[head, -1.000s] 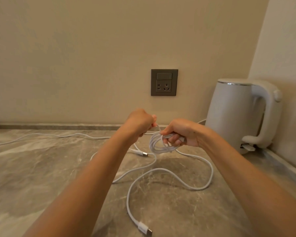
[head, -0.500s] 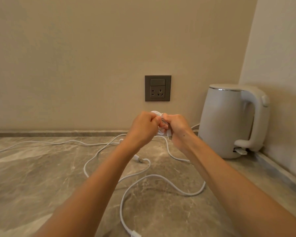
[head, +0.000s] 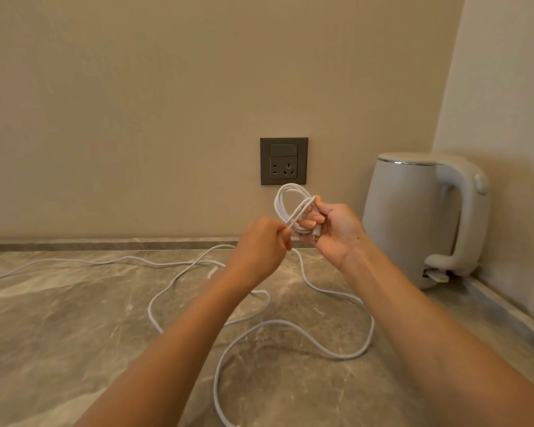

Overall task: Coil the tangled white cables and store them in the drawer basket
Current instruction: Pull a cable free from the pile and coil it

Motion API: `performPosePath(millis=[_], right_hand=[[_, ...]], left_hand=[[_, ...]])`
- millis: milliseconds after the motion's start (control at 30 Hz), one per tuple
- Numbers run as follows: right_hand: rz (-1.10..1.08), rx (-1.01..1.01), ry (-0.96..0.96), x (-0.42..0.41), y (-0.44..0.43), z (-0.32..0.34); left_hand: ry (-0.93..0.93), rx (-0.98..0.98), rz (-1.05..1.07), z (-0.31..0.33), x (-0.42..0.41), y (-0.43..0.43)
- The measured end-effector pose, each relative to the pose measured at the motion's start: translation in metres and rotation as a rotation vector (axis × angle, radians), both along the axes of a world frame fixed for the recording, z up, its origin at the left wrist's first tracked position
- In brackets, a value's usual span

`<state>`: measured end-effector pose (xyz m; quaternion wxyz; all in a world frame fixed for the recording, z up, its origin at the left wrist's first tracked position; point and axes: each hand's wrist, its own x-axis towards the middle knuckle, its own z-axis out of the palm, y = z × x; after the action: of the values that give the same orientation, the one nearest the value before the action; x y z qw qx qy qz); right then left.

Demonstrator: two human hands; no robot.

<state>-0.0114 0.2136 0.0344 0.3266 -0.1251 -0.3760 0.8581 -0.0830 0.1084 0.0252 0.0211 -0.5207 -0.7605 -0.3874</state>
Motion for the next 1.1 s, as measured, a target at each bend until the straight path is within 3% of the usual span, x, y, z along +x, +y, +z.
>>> performPosePath(millis=[267,633,900,1100], right_hand=[[0.081,-0.1,0.059,-0.001,-0.003,-0.002],[0.219,-0.193,0.067,0.001,-0.006,-0.003],[0.124,-0.186,0.094,-0.003,-0.006,-0.005],[0.083,-0.286,0.136,-0.005,-0.005,-0.011]], left_hand=[[0.007,0.023,0.024,-0.005,-0.007,0.002],[0.22,0.105,0.254,-0.008,-0.013,-0.001],[0.155,0.093,0.085,-0.007,-0.02,-0.001],[0.202,0.047,0.088,-0.009,-0.019,-0.001]])
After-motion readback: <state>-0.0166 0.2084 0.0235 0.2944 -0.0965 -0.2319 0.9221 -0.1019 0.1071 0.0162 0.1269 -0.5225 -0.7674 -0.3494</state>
